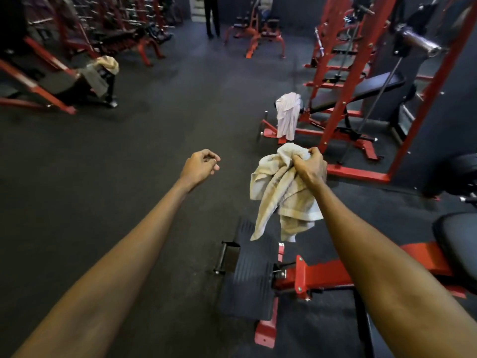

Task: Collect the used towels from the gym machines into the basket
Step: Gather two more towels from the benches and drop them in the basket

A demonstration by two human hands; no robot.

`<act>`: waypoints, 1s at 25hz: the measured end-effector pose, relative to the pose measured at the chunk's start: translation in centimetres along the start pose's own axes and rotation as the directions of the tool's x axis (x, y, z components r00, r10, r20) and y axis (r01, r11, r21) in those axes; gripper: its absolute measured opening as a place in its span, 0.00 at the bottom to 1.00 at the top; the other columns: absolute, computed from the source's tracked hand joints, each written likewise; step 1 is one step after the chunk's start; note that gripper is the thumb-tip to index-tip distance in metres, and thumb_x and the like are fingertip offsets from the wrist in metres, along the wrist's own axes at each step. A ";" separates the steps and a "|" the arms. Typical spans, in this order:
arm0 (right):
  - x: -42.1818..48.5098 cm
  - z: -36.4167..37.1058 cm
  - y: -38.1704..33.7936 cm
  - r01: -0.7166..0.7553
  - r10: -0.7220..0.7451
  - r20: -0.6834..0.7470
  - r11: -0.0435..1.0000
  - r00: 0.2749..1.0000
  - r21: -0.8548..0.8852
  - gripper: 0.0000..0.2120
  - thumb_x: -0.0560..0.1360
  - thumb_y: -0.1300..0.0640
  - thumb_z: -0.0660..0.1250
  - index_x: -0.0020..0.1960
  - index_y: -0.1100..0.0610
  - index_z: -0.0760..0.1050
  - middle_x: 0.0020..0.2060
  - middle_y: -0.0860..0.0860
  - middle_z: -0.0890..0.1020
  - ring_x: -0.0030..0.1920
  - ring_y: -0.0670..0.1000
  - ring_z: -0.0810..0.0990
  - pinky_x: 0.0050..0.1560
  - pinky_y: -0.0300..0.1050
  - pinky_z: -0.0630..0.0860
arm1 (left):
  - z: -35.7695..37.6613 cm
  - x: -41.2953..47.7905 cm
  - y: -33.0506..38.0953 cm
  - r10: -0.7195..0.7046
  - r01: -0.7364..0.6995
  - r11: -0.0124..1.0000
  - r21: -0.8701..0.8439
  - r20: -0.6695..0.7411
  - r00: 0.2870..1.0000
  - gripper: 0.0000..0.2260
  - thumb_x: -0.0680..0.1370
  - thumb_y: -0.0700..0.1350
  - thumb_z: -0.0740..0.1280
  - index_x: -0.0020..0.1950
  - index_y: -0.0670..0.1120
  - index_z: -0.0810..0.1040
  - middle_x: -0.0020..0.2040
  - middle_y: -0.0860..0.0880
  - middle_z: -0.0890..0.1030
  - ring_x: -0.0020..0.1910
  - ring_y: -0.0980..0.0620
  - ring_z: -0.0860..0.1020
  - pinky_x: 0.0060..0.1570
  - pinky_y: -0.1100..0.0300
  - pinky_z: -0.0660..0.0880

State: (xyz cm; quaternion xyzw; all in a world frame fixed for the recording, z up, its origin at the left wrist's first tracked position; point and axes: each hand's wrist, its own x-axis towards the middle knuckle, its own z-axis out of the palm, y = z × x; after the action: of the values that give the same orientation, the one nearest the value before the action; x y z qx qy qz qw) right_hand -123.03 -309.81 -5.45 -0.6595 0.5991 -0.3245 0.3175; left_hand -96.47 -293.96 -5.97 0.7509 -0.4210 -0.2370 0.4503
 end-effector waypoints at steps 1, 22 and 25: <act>0.5 1.0 -0.8 0.009 -0.009 0.007 1.000 1.000 0.009 0.19 0.71 0.46 0.69 0.58 0.53 0.75 0.55 0.54 0.82 0.56 0.57 0.80 0.49 0.46 0.71 | -0.5 0.6 -0.5 -0.007 0.007 1.000 0.002 -0.003 1.000 0.09 0.77 0.39 0.62 0.48 0.48 0.81 0.41 0.47 0.86 0.34 0.52 0.80 0.35 0.62 0.73; 10.6 25.0 -15.3 -0.133 0.138 -0.178 0.990 0.974 0.037 0.15 0.72 0.47 0.69 0.55 0.52 0.75 0.51 0.53 0.82 0.53 0.57 0.80 0.51 0.49 0.75 | -15.3 29.9 -10.9 0.101 -0.102 0.995 -0.007 0.184 0.978 0.08 0.78 0.39 0.62 0.49 0.47 0.81 0.41 0.48 0.86 0.35 0.52 0.81 0.35 0.62 0.73; 13.7 28.2 -17.3 -0.157 0.161 -0.179 0.987 0.971 0.035 0.15 0.72 0.46 0.69 0.55 0.51 0.75 0.52 0.54 0.82 0.54 0.58 0.81 0.51 0.49 0.75 | -16.3 35.1 -11.7 0.107 -0.105 0.994 -0.019 0.194 0.975 0.08 0.79 0.39 0.62 0.48 0.47 0.81 0.41 0.47 0.86 0.35 0.53 0.81 0.35 0.62 0.73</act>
State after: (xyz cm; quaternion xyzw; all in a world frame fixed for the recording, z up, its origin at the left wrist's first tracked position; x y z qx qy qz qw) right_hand -89.12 -321.22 -7.42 -0.5739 0.6731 -0.3627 0.2933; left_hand -60.86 -313.07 -7.59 0.6986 -0.5015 -0.2869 0.4221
